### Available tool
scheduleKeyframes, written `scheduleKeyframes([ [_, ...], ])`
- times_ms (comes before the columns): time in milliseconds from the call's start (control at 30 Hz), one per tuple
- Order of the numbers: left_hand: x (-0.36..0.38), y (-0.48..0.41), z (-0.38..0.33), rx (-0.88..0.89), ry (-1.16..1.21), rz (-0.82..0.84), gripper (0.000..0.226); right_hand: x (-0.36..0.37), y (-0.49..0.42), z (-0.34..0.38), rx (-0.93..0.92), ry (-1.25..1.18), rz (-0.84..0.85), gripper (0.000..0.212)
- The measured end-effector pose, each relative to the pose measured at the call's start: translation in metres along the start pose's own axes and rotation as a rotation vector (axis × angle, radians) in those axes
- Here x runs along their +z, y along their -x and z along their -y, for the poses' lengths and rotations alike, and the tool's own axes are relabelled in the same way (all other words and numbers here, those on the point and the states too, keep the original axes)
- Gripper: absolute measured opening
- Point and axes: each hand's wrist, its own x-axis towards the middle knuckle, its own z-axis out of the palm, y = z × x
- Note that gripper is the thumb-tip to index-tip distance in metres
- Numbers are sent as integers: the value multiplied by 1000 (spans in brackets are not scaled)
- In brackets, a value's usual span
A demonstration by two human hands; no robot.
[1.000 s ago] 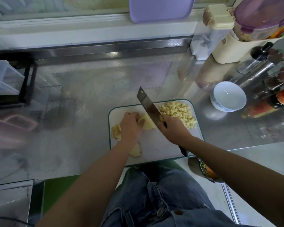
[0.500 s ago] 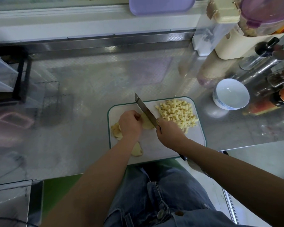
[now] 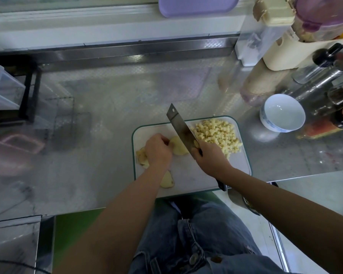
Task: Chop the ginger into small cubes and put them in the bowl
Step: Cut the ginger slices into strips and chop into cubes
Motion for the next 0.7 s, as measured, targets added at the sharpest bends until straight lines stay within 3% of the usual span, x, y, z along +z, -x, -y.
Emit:
scheduleKeyframes([
  [367,-2,-3,-2,-32,49,17,9,2,-2,8,11,124,111,18],
  [700,0,-4,1,-33,59,26,9,17,-4,8,55,178,75,20],
])
